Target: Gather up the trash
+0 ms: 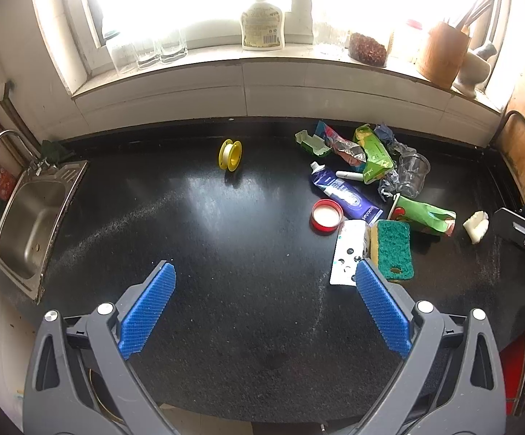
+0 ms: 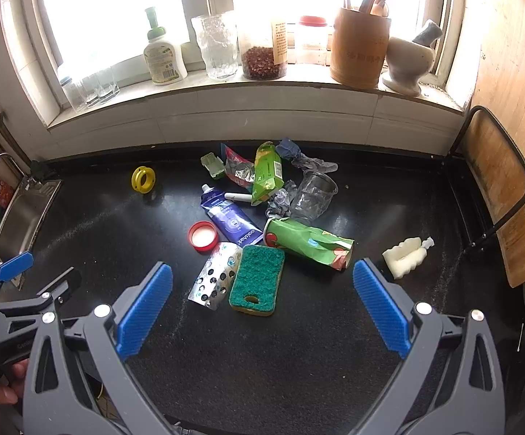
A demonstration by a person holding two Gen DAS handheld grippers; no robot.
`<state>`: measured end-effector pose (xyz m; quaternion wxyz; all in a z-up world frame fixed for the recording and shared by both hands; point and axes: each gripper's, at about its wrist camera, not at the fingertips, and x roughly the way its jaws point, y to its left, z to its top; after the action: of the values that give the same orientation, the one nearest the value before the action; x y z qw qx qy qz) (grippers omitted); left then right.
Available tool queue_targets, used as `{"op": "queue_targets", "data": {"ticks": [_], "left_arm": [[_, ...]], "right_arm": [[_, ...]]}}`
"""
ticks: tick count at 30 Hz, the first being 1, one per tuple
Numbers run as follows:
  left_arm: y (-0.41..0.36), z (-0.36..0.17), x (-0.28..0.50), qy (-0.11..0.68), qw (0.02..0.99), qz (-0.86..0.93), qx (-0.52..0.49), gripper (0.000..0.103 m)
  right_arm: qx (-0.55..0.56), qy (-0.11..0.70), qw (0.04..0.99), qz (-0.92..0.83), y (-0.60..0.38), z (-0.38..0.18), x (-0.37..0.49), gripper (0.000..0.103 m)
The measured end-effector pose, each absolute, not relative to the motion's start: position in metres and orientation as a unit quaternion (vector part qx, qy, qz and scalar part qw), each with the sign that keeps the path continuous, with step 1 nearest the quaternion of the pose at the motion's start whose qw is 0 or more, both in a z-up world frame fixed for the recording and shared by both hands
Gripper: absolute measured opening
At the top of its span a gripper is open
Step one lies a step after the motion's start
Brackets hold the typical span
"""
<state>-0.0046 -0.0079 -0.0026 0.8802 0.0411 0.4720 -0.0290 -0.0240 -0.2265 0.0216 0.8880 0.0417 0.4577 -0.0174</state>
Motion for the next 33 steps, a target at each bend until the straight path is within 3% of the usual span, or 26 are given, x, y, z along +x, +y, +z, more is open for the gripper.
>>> {"op": "queue_targets", "data": {"ticks": [33], "left_arm": [[-0.0055, -0.0073, 0.0023, 0.478, 0.877, -0.028, 0.039, 0.097]], "right_arm": [[0.041, 0.462, 0.886, -0.017, -0.2264, 0.0221, -0.0165, 0.097]]}}
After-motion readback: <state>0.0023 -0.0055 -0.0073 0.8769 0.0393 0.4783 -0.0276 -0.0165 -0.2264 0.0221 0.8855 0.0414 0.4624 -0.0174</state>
